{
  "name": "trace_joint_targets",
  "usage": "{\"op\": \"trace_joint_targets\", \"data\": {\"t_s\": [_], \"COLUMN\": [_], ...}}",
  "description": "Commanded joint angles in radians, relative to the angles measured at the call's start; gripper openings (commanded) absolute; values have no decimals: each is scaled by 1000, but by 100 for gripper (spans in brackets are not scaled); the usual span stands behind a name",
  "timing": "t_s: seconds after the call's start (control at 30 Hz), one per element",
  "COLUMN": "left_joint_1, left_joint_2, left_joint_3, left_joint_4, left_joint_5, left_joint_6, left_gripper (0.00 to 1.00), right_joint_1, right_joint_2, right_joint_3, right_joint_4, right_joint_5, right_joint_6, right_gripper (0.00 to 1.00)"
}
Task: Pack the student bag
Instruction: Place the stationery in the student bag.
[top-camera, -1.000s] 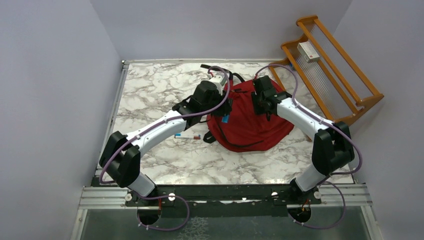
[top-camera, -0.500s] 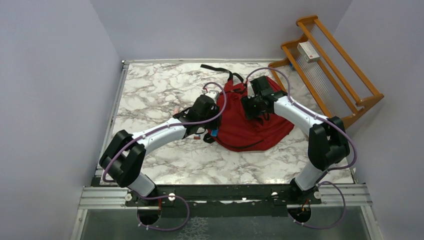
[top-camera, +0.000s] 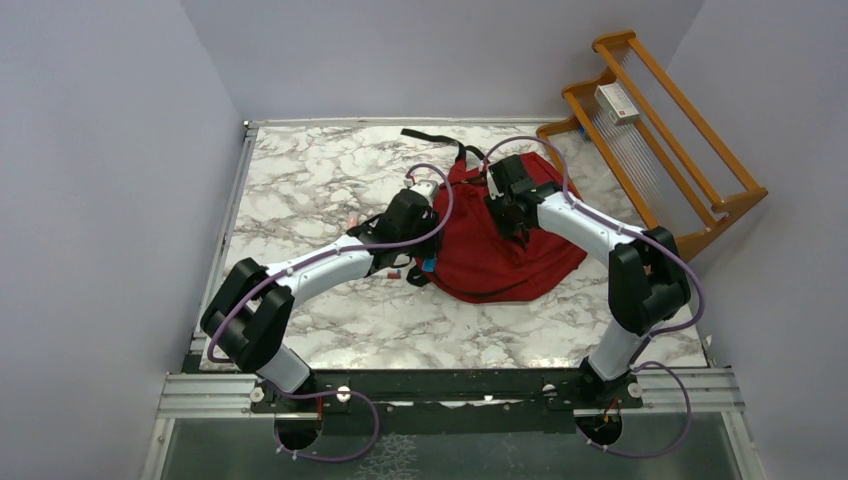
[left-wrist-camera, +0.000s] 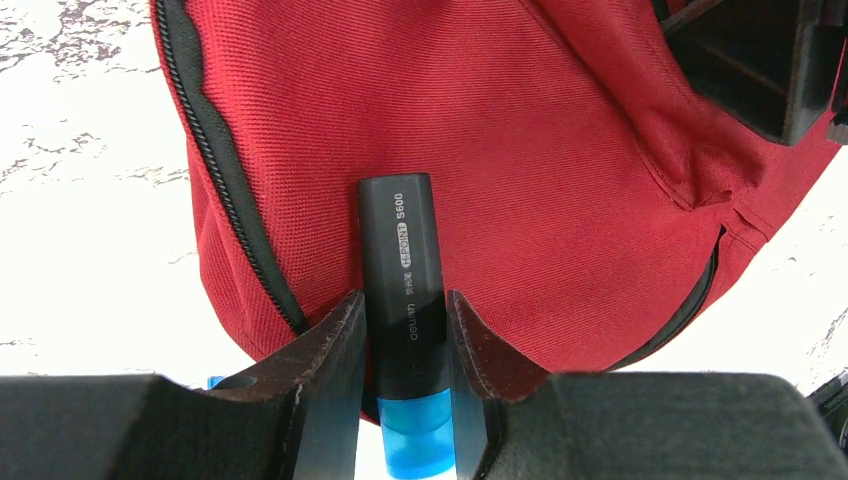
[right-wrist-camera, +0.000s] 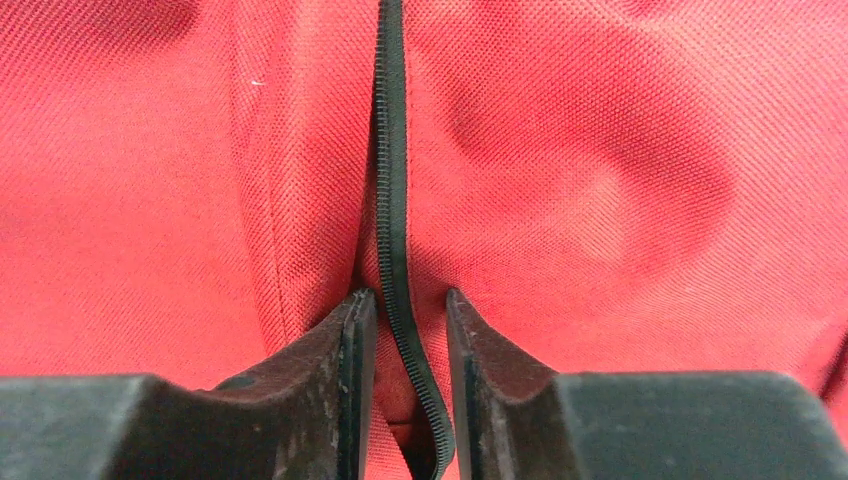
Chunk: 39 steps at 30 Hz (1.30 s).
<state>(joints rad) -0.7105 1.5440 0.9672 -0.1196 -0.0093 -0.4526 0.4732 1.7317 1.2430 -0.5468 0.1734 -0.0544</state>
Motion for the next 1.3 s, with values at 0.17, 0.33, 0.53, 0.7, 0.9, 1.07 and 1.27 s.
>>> {"op": "trace_joint_targets", "data": {"t_s": [0.17, 0.33, 0.53, 0.7, 0.9, 1.07, 1.27], "left_joint_1": [13, 20, 25, 24, 25, 26, 29], "left_joint_2": [13, 4, 8, 30, 18, 10, 11], "left_joint_3": [0, 10, 65, 89, 77, 72, 103], "left_joint_4": [31, 26, 18, 16, 17, 12, 14], "left_joint_5": [-14, -9, 7, 37, 37, 32, 51], "left_joint_6": [2, 4, 18, 19, 16, 20, 9], "left_gripper": [0, 0, 0, 0, 0, 0, 0], "right_joint_1": [1, 1, 1, 1, 1, 1, 1], "right_joint_2": [-6, -38, -92, -57, 17, 14, -54], "right_joint_3": [28, 45, 86, 90, 69, 62, 70], "right_joint_4": [24, 26, 15, -10, -38, -23, -1], "right_joint_5": [197, 243, 210, 74, 79, 187, 266], "right_joint_6": [9, 27, 19, -13, -2, 29, 49], "right_gripper": [11, 1, 0, 3, 19, 7, 0]}}
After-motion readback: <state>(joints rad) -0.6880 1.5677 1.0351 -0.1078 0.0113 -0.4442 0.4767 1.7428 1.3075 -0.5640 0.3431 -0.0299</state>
